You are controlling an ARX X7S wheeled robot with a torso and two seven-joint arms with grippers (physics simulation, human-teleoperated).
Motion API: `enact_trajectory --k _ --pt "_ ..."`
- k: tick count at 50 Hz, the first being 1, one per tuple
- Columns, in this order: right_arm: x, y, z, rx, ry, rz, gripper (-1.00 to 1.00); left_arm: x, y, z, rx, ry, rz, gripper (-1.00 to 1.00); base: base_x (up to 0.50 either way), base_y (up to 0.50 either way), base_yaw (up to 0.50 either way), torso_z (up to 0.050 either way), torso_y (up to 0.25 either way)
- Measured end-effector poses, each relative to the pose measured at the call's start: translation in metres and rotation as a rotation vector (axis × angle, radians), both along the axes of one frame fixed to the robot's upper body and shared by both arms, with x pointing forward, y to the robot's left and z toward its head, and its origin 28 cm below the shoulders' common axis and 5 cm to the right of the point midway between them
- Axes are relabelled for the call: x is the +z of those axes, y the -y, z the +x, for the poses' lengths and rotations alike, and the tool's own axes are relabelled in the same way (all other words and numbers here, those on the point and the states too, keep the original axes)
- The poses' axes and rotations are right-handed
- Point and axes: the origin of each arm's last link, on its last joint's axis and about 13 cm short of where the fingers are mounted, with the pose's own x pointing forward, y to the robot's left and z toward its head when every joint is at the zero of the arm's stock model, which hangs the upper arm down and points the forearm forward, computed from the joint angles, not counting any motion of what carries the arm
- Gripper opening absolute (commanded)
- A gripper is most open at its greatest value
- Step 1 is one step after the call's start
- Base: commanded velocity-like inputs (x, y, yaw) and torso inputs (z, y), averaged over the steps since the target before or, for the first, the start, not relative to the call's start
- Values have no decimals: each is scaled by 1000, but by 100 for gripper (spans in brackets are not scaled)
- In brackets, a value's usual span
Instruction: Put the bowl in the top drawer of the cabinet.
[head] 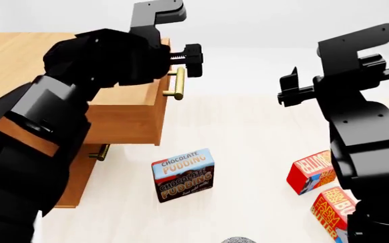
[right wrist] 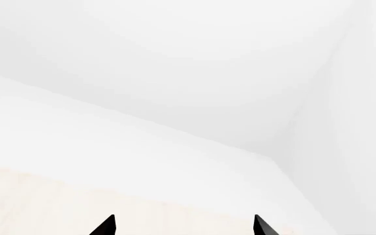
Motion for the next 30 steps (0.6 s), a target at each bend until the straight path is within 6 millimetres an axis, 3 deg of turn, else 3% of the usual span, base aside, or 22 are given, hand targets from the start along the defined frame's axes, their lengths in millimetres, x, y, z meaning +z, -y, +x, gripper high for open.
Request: enact_trajectory --k 15,30 --pt "-2 3 -2 -2 1 10 100 3 4 -13 -8 10 43 100 0 0 0 0 1" --pt "-2 0 -2 4 -7 3 100 65 12 -60 -168 169 -137 100 0 0 0 0 0"
